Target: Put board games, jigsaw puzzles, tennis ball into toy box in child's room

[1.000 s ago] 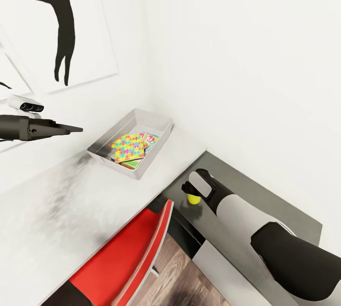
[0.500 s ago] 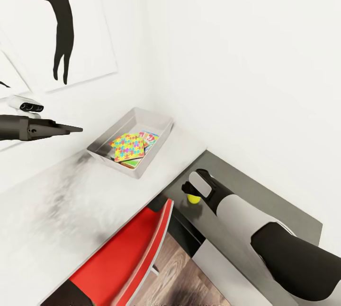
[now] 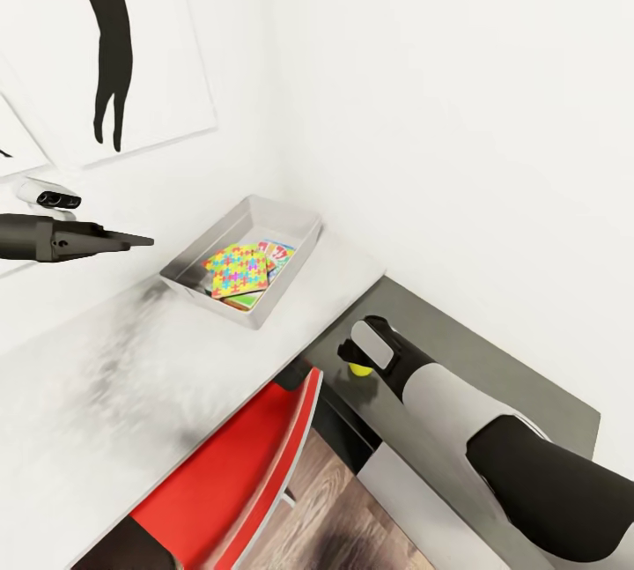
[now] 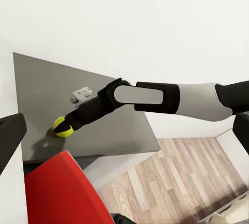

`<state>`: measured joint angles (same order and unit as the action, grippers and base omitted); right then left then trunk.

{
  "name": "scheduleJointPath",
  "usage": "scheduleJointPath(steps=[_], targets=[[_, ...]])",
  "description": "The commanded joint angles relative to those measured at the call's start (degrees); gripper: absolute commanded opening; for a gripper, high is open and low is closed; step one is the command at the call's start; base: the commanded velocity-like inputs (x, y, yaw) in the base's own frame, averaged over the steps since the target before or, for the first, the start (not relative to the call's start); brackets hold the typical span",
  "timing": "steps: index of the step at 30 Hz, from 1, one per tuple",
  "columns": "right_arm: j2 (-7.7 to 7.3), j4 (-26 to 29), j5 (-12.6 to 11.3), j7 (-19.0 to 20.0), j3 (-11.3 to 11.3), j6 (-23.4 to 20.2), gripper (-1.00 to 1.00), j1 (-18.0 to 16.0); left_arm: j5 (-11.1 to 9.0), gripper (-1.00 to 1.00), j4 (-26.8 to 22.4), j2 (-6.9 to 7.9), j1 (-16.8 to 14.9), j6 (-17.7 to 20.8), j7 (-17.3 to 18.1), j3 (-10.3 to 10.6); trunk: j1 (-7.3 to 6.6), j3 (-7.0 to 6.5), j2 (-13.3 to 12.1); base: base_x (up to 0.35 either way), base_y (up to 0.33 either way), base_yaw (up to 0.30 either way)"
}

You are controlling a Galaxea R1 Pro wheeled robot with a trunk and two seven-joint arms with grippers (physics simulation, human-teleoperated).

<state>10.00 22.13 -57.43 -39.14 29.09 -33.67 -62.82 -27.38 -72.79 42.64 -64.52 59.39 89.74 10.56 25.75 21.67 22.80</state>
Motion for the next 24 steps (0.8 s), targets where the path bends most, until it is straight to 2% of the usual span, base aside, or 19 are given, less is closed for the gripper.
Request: scheduleJointPath(steps=[1,18,24], targets=[[0.00,0.02,-0.23,-0.33,0.27,-0.24,1.00,-0.06,-0.04,1.00,0.02,0.08,-0.08,0.61,0.26,0.16,0.03,0.12,0.12,0.000,0.000,0.000],[0.00,0.06,-0.23,-0.33,0.24,-0.17,1.00,0.00,0.11,1.00,0.02,0.08,-0.08,0.61,0.26,0.16,0.03,0.14,0.12,0.000,0.000,0.000],[0.00,0.10,-0.18,-0.33,0.38,1.56,1.00,-0.02,0.19,1.00,0.02,0.08,-0.08,0.61,0.26,0.17,0.03,0.14,0.12,0.000,0.000,0.000]])
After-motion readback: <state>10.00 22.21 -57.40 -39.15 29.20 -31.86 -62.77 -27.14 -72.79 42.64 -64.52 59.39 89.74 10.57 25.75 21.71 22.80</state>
